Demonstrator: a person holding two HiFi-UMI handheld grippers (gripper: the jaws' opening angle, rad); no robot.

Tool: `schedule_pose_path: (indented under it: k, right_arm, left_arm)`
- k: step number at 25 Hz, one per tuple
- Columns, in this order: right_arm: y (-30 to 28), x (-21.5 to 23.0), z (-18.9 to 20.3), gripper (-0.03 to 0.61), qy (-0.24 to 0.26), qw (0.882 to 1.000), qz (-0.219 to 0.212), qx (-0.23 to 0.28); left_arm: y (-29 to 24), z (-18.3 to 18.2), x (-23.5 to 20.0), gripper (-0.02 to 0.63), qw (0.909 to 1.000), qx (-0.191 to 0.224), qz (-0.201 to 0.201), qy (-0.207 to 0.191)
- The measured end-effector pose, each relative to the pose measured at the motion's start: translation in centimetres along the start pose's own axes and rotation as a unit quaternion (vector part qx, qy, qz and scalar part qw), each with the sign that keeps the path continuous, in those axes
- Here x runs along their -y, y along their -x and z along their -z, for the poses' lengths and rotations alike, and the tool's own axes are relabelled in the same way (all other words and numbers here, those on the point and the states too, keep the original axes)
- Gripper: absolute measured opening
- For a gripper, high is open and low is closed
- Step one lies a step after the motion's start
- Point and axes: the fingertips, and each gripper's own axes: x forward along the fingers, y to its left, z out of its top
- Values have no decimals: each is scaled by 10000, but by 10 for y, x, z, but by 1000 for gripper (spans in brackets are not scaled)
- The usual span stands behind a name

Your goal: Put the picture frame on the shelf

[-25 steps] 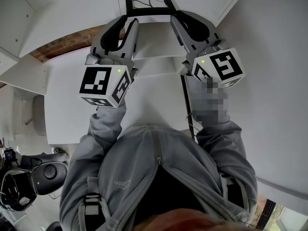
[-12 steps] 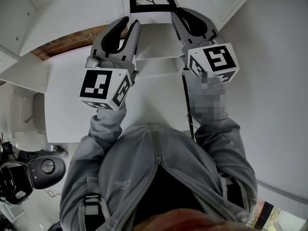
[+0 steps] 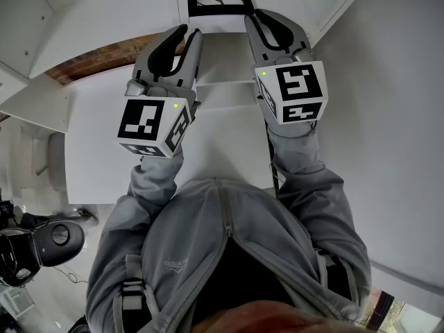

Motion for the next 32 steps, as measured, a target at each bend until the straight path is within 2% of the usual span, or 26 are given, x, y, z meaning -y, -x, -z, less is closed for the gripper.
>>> schedule_pose_path:
  k: [4,10,22,32]
  right_arm:
    - [-1,-1,0,63,142,9998,105,-99]
    - [6,2,-5,63,-101,9994,324,74]
    - [52,-14,-24,29,-671,9934,559,741]
    - [93,-40,6,29,-783,9917,762,670]
  left_arm:
    - [0,0,2,58,10000,-40,2,-53]
    - [4,-2,4,9,9999,-72,-51,-127]
    - [21,-7,19,8,9995,-67,-54,-307]
    - [57,22,33,8,9989,-254,-249,-313]
